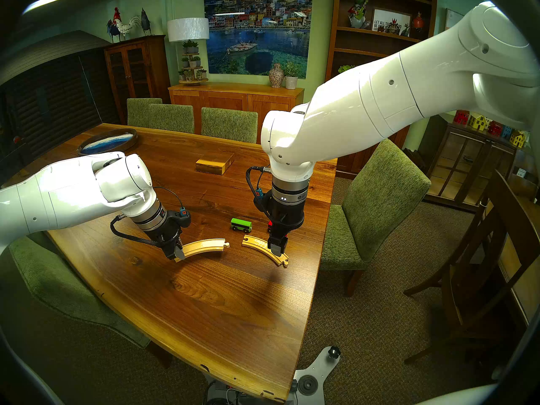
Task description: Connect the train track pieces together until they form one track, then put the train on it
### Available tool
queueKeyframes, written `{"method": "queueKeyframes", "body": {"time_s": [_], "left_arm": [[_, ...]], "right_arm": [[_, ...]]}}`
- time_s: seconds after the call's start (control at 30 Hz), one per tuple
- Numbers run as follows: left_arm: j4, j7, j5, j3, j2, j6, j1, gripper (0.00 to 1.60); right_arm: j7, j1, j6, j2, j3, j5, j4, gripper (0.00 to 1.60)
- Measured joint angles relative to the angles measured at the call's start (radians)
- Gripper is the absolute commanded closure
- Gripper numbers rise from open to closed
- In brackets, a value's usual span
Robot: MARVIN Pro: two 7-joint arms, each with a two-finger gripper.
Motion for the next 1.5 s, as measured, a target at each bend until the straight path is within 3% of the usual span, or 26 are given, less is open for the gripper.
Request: {"method": "queueKeyframes", "body": {"time_s": [0.67,1.17,1.5], "left_arm": [[0.040,-0.050,0.032,0.000,-0.034,0.005,-0.001,1.60],[0.040,-0.061,0.039,-0.004,-0.039,0.007,0.000,1.60],[0.040,-0.063,0.038,-0.006,-0.039,0.008,0.000,1.60]], "right_arm": [[0.001,-0.001,0.023,-0.017,0.000,0.004,0.013,0.00],[-0.028,-0.059,0.084,-0.086,0.000,0.145,0.134,0.00],[-0.124,-0.078,0.016,-0.078,-0.007,0.200,0.086,0.00]]}}
